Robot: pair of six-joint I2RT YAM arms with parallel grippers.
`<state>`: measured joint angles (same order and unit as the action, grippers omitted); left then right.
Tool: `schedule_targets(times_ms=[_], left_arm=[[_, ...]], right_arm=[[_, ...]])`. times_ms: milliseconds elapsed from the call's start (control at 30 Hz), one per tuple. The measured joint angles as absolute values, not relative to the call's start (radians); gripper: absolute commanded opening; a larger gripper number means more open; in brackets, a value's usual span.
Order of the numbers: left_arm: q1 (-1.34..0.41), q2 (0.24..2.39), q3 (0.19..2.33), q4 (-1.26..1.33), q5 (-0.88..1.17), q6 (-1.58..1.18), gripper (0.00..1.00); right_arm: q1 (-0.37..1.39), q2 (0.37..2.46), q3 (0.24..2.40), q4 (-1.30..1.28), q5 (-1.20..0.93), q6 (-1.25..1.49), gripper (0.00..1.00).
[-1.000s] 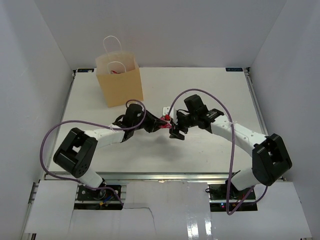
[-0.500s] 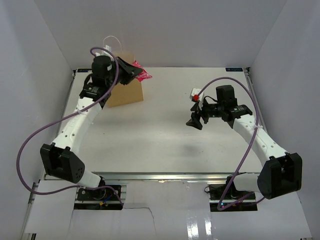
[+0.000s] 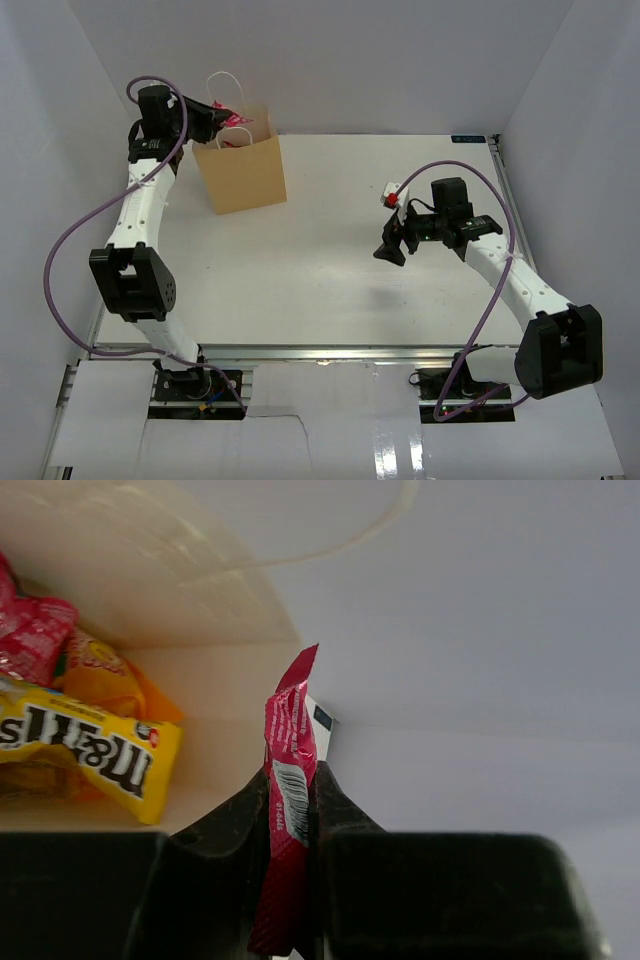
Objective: Place the snacks into the paper bag
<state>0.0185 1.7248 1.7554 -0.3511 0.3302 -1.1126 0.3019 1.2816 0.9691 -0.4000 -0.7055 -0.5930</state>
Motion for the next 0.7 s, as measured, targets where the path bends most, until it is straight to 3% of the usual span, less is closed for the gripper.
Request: schedule_targets(times_ms=[100,233,333,533,700], left_arm=[[0.039,1.779,1.755,-0.375,0.353,-1.135,0.24],[0.056,1.791,1.755,-0.392,0.362,-1.145,0.55],[0.058,1.788,1.772,-0.392,0.373,-1.134,0.71],[0.065,1.768,1.824,-0.394,0.369,-1.072,0.87],[0.077,1.691,1.834,-0.4,0.324,-0.962,0.96]], right_arm=[[0.3,1.282,0.966,-0.393,-0.697,-0.585,0.84],[0.294,1.279,0.966,-0.392,-0.688,-0.581,0.84],[0.293,1.278,0.966,-0.392,-0.676,-0.574,0.84],[0.285,1.278,0.966,-0.392,-0.626,-0.532,0.87],[0.27,1.27,0.966,-0.392,-0.558,-0.49,0.97]])
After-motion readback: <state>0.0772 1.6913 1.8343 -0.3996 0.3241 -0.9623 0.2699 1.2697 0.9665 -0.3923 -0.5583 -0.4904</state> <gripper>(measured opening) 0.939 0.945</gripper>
